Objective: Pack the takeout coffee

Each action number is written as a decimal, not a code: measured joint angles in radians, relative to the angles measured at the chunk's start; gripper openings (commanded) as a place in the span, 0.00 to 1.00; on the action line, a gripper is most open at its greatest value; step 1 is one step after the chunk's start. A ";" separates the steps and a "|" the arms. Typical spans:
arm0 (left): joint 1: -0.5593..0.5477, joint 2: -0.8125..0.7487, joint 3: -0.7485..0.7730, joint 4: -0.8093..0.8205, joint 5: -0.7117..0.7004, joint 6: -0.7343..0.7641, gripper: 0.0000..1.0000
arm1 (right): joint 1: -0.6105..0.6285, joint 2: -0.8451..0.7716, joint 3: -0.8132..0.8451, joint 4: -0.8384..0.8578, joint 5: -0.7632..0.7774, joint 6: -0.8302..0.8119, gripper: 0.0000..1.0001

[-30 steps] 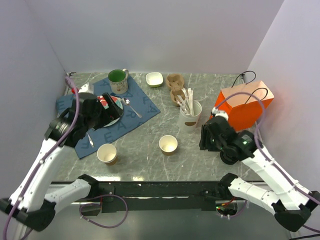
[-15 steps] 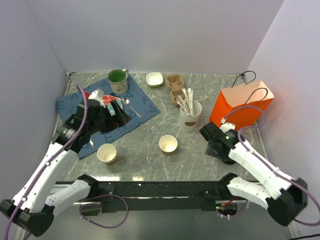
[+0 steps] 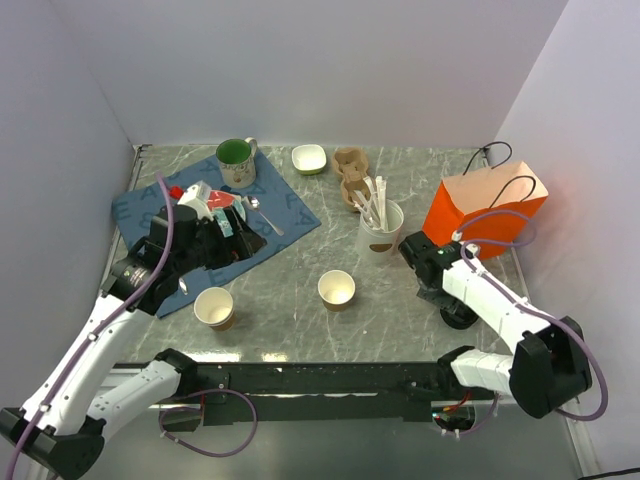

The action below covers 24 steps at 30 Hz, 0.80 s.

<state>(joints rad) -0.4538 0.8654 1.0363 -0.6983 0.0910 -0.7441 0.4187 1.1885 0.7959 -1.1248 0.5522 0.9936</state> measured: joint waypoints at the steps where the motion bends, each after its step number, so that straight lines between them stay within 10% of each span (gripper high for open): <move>1: -0.003 0.000 0.000 0.000 0.000 0.000 0.97 | -0.001 0.009 0.000 0.015 0.003 -0.003 0.55; 24: -0.072 -0.011 0.026 -0.025 -0.071 0.071 0.97 | -0.060 0.166 -0.017 0.145 -0.007 -0.102 0.48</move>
<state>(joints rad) -0.5255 0.8539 1.0626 -0.7235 0.0196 -0.6735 0.3584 1.3540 0.7788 -0.9802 0.5449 0.8917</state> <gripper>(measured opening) 0.969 0.524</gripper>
